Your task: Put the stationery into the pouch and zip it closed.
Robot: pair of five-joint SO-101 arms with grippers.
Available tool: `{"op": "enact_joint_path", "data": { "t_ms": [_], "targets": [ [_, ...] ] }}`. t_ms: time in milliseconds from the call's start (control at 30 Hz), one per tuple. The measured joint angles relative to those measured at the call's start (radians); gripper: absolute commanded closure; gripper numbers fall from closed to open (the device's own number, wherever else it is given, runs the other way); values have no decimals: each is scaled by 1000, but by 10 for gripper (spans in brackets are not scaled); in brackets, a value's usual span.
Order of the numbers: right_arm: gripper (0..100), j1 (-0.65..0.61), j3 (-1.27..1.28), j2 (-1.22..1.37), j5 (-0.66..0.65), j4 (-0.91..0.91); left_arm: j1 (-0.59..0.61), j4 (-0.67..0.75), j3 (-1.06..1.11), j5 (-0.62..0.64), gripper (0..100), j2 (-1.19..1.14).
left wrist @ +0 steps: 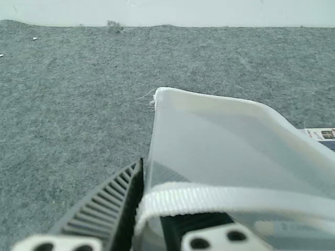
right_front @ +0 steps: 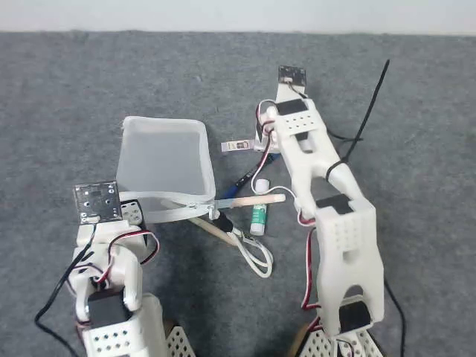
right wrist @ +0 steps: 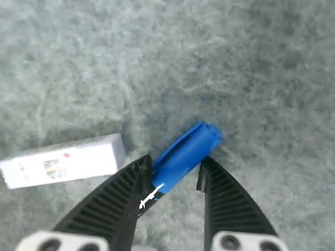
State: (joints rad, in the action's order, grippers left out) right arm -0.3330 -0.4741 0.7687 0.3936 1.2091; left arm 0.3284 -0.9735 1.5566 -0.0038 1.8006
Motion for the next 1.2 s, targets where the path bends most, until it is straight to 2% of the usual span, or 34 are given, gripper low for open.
{"op": "enact_joint_path", "data": {
  "t_ms": [167, 333, 633, 1200],
  "targets": [
    [868, 0, -117, 69, 0, 89, 0, 0, 0, 0, 990, 0],
    [998, 0, -129, 74, 0, 103, 0, 0, 0, 0, 990, 0],
    [991, -17, -129, 74, 2, 146, 0, 0, 0, 0, 990, 0],
    [991, -37, -127, -160, -14, 443, 0, -18, 0, 0, 990, 0]
  ]
}}
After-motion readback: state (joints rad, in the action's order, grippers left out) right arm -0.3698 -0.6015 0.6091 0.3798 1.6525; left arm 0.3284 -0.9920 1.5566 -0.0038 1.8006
